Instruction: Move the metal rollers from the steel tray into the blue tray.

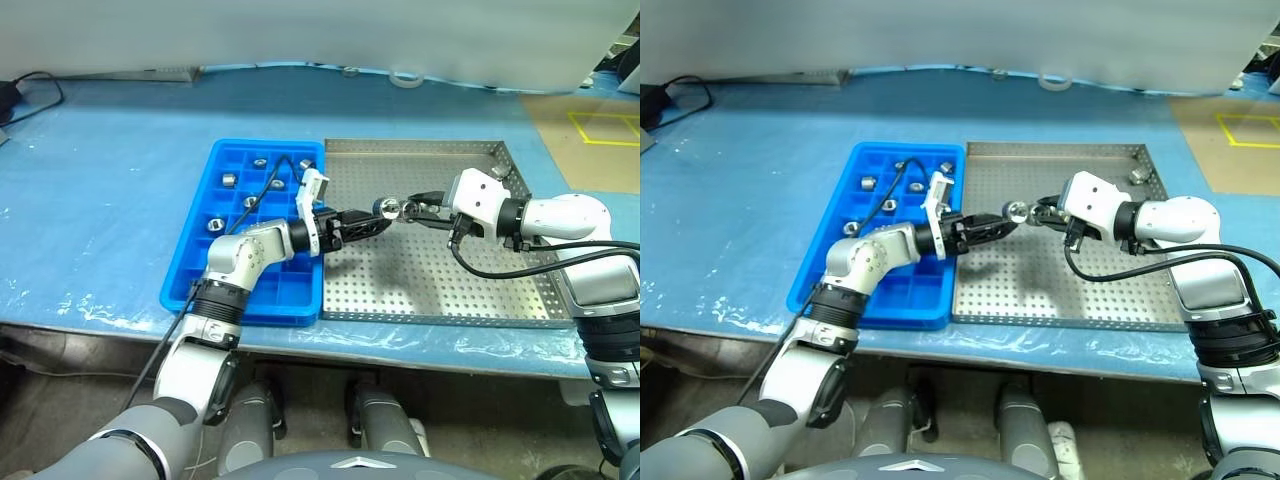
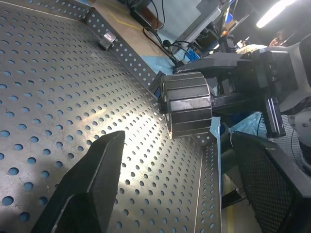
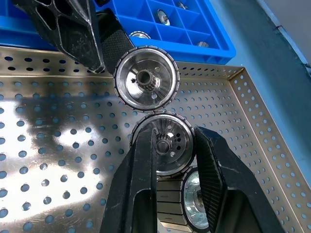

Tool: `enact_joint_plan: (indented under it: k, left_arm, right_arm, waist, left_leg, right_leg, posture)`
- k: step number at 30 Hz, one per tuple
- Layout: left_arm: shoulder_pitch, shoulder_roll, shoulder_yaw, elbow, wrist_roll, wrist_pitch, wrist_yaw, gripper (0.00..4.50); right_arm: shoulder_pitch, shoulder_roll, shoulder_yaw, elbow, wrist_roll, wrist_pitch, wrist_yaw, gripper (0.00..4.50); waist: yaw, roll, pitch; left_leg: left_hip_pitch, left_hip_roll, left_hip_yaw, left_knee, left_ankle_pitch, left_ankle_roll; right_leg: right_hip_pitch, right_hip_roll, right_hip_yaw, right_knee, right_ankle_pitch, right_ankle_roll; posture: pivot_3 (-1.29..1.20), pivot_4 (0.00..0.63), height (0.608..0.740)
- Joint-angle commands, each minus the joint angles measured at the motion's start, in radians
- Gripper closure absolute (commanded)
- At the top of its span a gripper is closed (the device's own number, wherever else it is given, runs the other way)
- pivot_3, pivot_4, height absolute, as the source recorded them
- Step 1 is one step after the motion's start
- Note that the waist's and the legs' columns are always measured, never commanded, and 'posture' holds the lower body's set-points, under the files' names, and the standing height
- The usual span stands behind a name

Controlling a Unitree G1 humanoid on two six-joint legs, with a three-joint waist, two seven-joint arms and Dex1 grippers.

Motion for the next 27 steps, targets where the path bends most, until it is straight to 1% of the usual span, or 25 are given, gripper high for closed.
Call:
enact_joint_plan:
  k: [1, 11, 14, 17, 23, 26, 27]
  left_arm:
    - [-0.027, -0.009, 0.018, -0.001, -0.015, -0.001, 0.005, 0.81]
    - [-0.05, -0.046, 0.063, 0.038, -0.018, -0.036, 0.039, 0.81]
    - [-0.05, -0.051, 0.072, 0.037, -0.021, -0.042, 0.038, 1.44]
    - [-0.048, -0.049, 0.067, 0.034, -0.011, -0.041, 0.046, 2.34]
    - [-0.048, -0.05, 0.062, 0.034, -0.009, -0.048, 0.039, 2.34]
    - [-0.05, -0.05, 0.066, 0.036, -0.004, -0.059, 0.048, 2.91]
    - [-0.051, -0.05, 0.066, 0.037, 0.002, -0.064, 0.054, 3.21]
  right_arm:
    - [-0.004, -0.008, -0.018, -0.063, 0.026, -0.001, -0.003, 3.75]
    - [-0.001, -0.003, -0.013, -0.116, 0.034, 0.034, -0.003, 3.75]
    - [-0.002, -0.001, -0.011, -0.118, 0.033, 0.037, -0.005, 3.75]
    - [-0.001, 0.002, -0.006, -0.123, 0.033, 0.041, -0.01, 3.75]
    - [-0.011, 0.004, 0.001, -0.12, 0.035, 0.043, -0.014, 3.75]
    - [-0.016, 0.007, 0.003, -0.117, 0.036, 0.042, -0.015, 3.75]
    - [-0.017, 0.007, 0.004, -0.117, 0.037, 0.043, -0.016, 3.75]
  waist:
    - [0.0, 0.0, 0.0]
    - [0.0, 0.0, 0.0]
    - [0.0, 0.0, 0.0]
    - [-0.001, 0.0, 0.0]
    - [-0.001, 0.0, 0.0]
    - [0.0, 0.0, 0.0]
    - [0.0, 0.0, 0.0]
  left_leg:
    - [0.0, 0.0, 0.0, 0.0, 0.0, 0.0]
    - [0.0, 0.0, 0.0, 0.0, 0.0, 0.0]
    - [0.0, 0.0, 0.0, 0.0, 0.0, 0.0]
    - [0.0, 0.0, 0.0, 0.0, 0.0, 0.0]
    - [0.0, 0.0, 0.0, 0.0, 0.0, 0.0]
    - [0.0, 0.0, 0.0, 0.0, 0.0, 0.0]
    - [0.0, 0.0, 0.0, 0.0, 0.0, 0.0]
  right_leg:
    - [0.0, 0.0, 0.0, 0.0, 0.0, 0.0]
    - [0.0, 0.0, 0.0, 0.0, 0.0, 0.0]
    - [0.0, 0.0, 0.0, 0.0, 0.0, 0.0]
    - [0.0, 0.0, 0.0, 0.0, 0.0, 0.0]
    - [0.0, 0.0, 0.0, 0.0, 0.0, 0.0]
    - [0.0, 0.0, 0.0, 0.0, 0.0, 0.0]
    - [0.0, 0.0, 0.0, 0.0, 0.0, 0.0]
  posture:
    - [-0.27, 0.15, 0.74]
    - [-0.27, 0.15, 0.74]
    - [-0.27, 0.15, 0.74]
    - [-0.27, 0.15, 0.74]
    - [-0.27, 0.15, 0.74]
    - [-0.27, 0.15, 0.74]
    - [-0.27, 0.15, 0.74]
